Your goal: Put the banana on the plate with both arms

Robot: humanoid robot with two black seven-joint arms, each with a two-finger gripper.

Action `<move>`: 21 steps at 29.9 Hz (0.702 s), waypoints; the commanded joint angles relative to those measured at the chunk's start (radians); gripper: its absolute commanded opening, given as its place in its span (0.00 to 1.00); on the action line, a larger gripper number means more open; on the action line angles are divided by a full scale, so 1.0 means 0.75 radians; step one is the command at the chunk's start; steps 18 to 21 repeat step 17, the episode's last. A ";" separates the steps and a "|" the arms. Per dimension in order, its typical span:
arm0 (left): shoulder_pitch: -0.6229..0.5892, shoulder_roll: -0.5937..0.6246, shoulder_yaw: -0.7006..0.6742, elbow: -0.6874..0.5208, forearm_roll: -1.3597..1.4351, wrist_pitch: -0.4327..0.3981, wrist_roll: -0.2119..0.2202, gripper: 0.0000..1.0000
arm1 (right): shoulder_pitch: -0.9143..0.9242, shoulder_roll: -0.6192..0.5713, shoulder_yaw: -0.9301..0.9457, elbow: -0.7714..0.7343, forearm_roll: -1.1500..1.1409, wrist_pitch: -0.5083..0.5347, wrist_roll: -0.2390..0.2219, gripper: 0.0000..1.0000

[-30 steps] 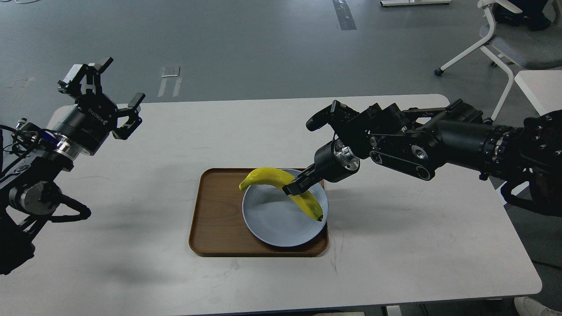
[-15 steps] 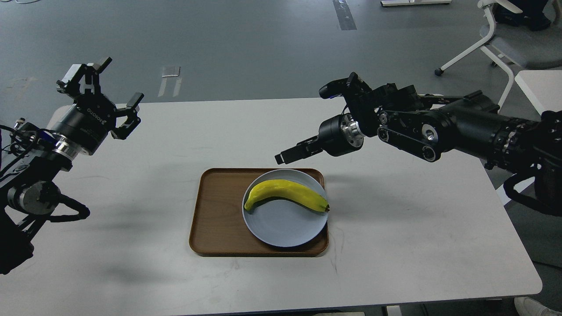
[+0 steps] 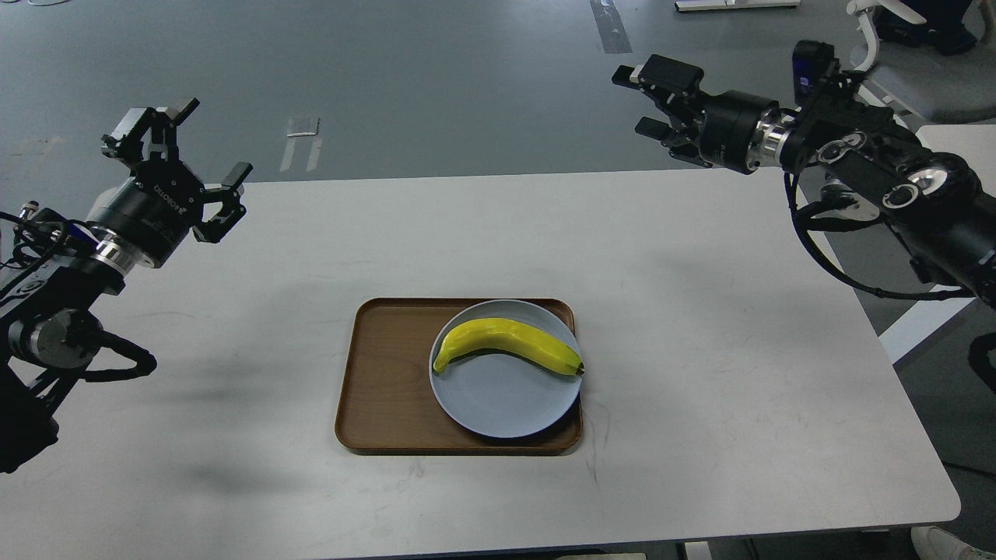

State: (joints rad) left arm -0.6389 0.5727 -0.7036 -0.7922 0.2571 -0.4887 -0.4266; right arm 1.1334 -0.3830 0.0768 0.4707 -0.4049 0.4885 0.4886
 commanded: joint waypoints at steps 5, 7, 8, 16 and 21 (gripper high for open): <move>0.007 -0.070 0.012 0.021 0.001 0.000 0.002 1.00 | -0.304 -0.068 0.167 -0.010 0.421 0.000 0.000 1.00; 0.015 -0.093 0.012 0.032 0.001 0.000 0.002 1.00 | -0.374 -0.080 0.229 -0.008 0.456 0.000 0.000 1.00; 0.015 -0.099 0.012 0.032 0.003 0.000 0.004 0.99 | -0.396 -0.082 0.253 -0.008 0.466 0.000 0.000 1.00; 0.058 -0.140 0.012 0.034 -0.001 0.000 0.012 0.99 | -0.611 -0.068 0.485 0.008 0.501 0.000 0.000 1.00; 0.062 -0.152 0.010 0.034 -0.001 0.000 0.012 1.00 | -0.619 -0.068 0.485 0.010 0.501 0.000 0.000 1.00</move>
